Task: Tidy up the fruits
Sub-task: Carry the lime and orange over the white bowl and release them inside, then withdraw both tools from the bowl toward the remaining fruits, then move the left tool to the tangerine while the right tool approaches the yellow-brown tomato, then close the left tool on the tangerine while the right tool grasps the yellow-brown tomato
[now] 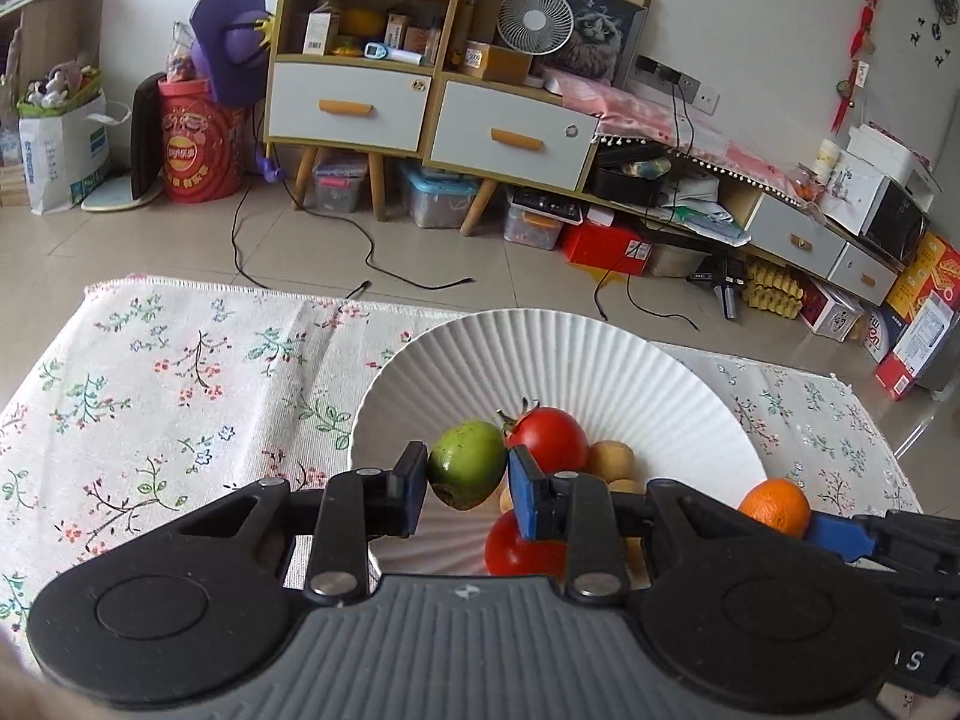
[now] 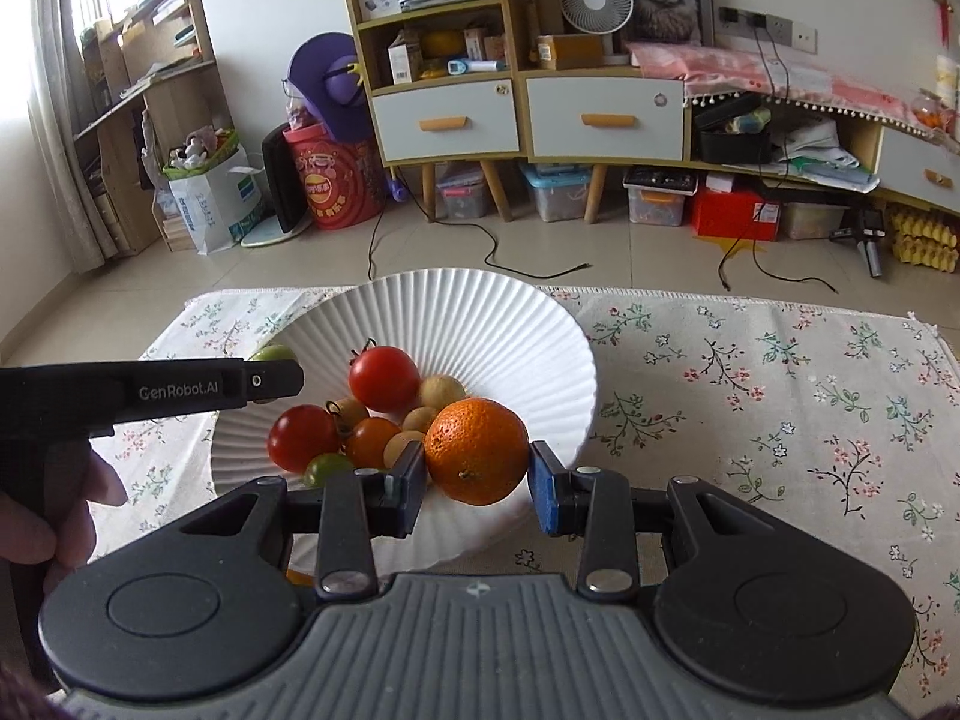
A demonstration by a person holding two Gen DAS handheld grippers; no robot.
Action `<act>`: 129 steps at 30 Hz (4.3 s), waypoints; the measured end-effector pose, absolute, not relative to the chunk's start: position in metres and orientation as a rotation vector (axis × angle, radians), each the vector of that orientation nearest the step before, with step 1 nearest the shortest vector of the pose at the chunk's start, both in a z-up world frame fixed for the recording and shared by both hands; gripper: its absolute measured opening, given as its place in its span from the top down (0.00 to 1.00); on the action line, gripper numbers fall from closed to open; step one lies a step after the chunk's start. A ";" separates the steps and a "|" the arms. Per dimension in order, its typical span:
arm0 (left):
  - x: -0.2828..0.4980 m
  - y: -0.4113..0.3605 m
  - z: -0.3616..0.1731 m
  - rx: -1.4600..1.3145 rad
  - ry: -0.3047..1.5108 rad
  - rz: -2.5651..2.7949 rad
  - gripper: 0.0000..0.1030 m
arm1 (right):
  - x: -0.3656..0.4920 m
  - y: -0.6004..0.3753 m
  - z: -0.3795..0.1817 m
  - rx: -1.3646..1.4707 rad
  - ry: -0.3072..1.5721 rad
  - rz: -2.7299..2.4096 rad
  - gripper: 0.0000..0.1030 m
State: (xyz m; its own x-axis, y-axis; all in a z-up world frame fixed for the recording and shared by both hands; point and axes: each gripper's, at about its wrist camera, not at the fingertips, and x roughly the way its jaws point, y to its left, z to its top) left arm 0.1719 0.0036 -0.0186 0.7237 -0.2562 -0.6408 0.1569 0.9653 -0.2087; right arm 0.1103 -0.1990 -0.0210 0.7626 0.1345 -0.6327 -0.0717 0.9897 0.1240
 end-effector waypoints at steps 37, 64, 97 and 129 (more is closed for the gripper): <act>0.144 0.019 0.002 -0.070 0.714 -0.239 0.41 | 0.091 -0.205 -0.005 0.098 0.672 0.127 0.42; 0.106 0.036 -0.006 0.061 0.752 -0.225 0.03 | 0.063 -0.177 -0.009 0.029 0.719 0.206 0.06; 0.087 0.036 -0.060 0.191 0.797 -0.238 0.03 | 0.059 -0.155 -0.040 -0.068 0.764 0.189 0.12; 0.088 0.028 -0.054 0.142 0.765 -0.369 0.60 | 0.075 -0.132 -0.051 -0.039 0.776 0.290 0.75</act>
